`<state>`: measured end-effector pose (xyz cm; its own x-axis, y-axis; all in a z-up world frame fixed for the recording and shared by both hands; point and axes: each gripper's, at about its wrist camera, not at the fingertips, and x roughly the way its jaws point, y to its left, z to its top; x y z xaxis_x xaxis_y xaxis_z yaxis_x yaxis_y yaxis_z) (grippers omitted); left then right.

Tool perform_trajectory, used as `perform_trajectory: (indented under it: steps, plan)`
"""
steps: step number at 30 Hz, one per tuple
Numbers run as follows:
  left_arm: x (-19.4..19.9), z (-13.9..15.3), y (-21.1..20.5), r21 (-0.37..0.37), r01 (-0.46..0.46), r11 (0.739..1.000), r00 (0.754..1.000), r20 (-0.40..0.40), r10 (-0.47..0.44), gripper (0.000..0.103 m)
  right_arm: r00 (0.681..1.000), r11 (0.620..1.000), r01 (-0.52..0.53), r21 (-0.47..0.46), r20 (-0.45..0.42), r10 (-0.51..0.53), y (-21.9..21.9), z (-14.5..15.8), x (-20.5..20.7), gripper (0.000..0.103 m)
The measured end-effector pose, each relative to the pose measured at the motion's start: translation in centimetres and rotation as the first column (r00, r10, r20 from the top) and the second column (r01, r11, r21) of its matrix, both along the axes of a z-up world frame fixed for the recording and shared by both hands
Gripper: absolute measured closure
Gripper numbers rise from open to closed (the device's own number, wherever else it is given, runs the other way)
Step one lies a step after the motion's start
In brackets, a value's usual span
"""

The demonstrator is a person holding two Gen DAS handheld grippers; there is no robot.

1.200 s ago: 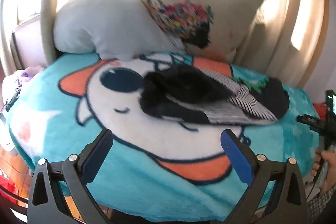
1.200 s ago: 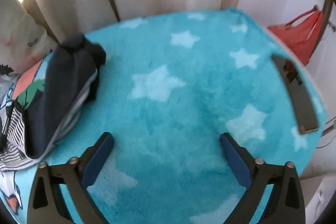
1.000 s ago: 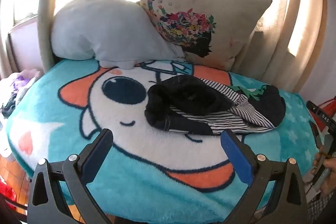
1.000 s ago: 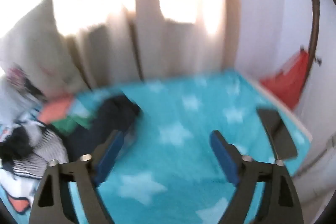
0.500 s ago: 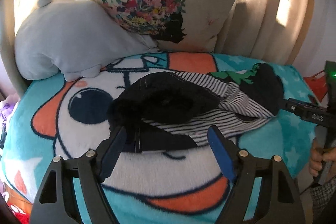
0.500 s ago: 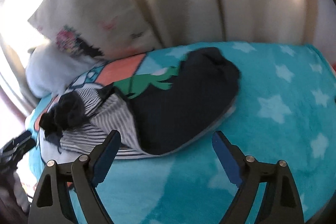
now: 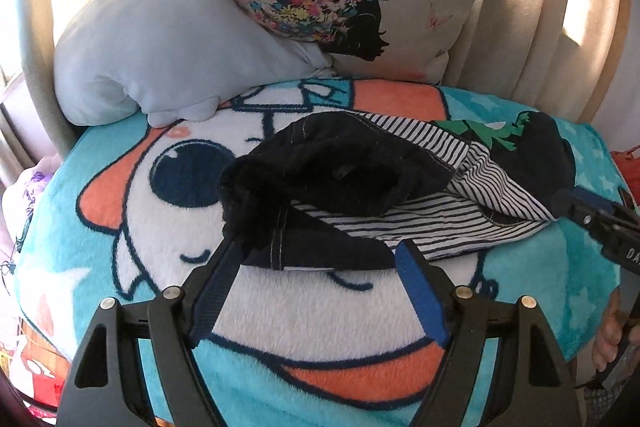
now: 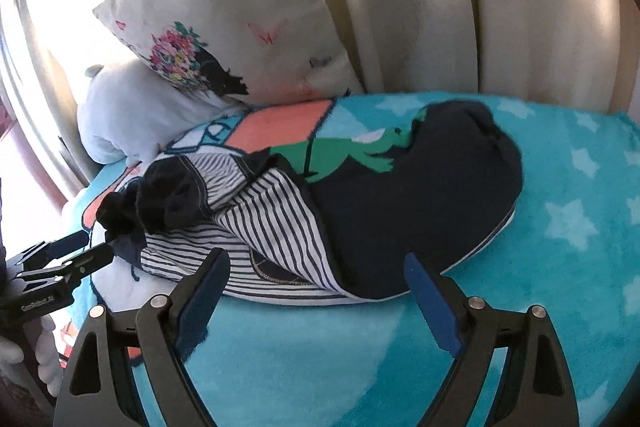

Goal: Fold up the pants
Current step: 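Approach the navy striped pants with both grippers open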

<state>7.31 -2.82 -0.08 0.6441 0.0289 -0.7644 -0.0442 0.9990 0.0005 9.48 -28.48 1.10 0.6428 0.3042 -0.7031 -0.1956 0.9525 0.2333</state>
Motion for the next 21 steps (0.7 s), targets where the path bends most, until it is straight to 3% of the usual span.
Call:
perform_trajectory:
  steps: [4,9,13,16,21]
  plan:
    - [0.0,0.0,0.1,-0.005,-0.002,1.0,1.0,-0.006,0.001,0.024,0.998,0.999,0.04,-0.013,0.047,-0.039,-0.4,1.4,-0.7,0.011]
    - [0.0,0.1,0.4,-0.006,-0.008,1.0,1.0,-0.007,0.008,0.024,0.971,0.992,0.118,-0.046,0.214,-0.105,-0.6,3.2,-2.2,0.007]
    - [0.0,0.0,0.4,-0.004,-0.009,1.0,1.0,-0.005,0.009,0.024,0.991,0.984,0.076,-0.16,0.12,-0.057,0.5,1.7,-0.2,0.006]
    - [0.2,0.0,0.4,-0.003,-0.005,1.0,1.0,-0.008,0.005,0.024,0.999,0.991,-0.017,-0.129,0.037,0.022,1.1,0.6,0.9,0.008]
    - [1.5,0.5,0.4,-0.021,0.065,0.998,0.998,-0.001,-0.065,0.024,0.992,0.983,-0.129,-0.133,-0.005,0.129,2.3,-0.2,2.2,0.017]
